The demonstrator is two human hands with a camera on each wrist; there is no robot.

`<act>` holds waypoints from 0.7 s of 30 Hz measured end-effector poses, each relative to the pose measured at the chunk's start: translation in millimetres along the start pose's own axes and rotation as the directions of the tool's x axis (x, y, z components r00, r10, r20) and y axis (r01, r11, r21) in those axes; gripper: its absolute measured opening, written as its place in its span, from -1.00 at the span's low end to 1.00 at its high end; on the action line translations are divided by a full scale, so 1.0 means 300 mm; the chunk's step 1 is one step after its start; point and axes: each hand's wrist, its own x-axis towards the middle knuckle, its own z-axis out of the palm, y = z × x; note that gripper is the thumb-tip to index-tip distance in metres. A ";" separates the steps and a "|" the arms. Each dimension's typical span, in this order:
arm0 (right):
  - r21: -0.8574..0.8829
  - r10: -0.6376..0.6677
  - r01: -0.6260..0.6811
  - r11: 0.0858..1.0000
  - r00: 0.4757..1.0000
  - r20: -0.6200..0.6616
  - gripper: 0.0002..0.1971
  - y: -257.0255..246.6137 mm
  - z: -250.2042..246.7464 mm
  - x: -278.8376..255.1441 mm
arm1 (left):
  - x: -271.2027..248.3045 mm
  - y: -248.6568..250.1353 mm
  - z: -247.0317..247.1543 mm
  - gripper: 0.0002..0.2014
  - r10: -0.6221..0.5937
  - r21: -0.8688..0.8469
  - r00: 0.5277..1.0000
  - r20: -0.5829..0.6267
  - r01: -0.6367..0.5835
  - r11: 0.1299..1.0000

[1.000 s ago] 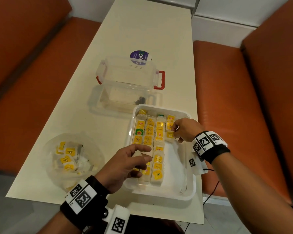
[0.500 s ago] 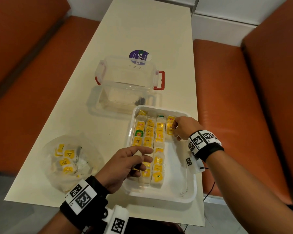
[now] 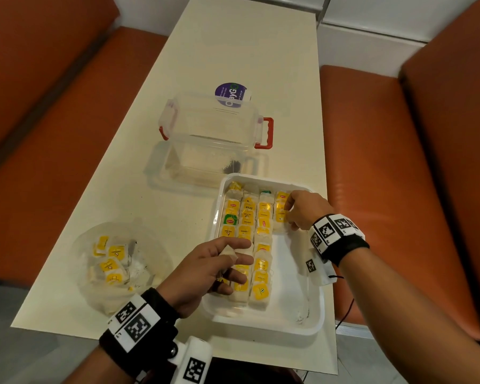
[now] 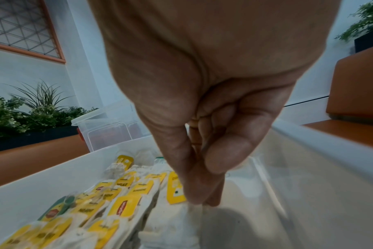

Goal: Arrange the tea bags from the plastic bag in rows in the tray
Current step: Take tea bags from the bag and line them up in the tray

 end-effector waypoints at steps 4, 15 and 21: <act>0.021 0.004 -0.004 1.000 1.000 -0.008 -0.74 0.010 -0.001 -0.004 | -0.001 0.008 0.004 -0.71 0.002 -0.014 1.000 -0.002 -0.002 1.000; 0.130 -0.030 0.042 0.991 0.995 -0.092 -0.89 0.023 -0.017 -0.068 | 0.020 0.005 0.006 -0.69 0.032 -0.173 0.999 -0.012 -0.034 0.984; 0.330 -0.124 0.152 0.932 0.987 -0.103 -0.84 -0.012 -0.005 -0.182 | 0.025 0.012 0.008 -0.81 0.035 -0.204 0.999 0.007 -0.033 0.978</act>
